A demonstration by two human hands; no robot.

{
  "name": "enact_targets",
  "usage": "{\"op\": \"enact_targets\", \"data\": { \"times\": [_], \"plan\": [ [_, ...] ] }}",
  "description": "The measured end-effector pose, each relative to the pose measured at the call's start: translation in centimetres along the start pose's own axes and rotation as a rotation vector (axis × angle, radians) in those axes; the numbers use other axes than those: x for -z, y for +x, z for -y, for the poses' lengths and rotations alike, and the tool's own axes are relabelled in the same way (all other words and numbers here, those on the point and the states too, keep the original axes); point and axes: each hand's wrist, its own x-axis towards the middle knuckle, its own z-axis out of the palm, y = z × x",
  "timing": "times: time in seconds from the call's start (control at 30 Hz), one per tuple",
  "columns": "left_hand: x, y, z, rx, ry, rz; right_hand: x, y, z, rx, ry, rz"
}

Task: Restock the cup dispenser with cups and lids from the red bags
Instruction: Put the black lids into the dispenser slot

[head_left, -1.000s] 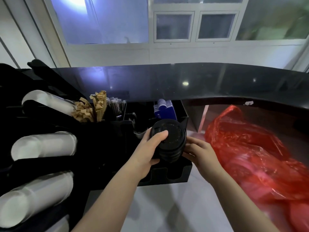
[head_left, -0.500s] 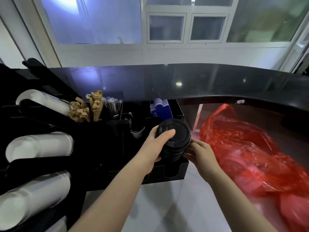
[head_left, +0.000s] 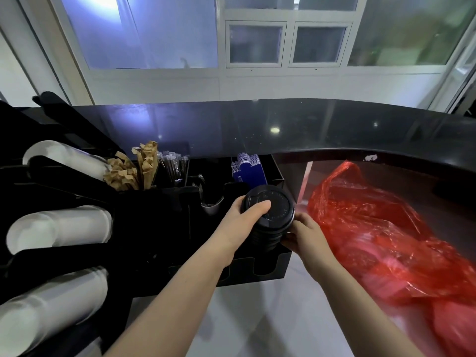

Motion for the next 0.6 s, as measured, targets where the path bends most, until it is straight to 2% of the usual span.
{"op": "enact_targets", "data": {
  "times": [0.17,0.33,0.6],
  "plan": [
    [0.5,0.3,0.4,-0.031,0.142,-0.050,0.1,0.3,-0.5,-0.026,-0.057,-0.016],
    [1.0,0.4,0.5,-0.037,0.187,-0.057,-0.3,0.3,-0.8,0.014,-0.123,-0.022],
    [1.6,0.5,0.6,-0.018,0.136,-0.058,-0.6,0.2,-0.6,0.062,-0.345,-0.020]
  ]
}}
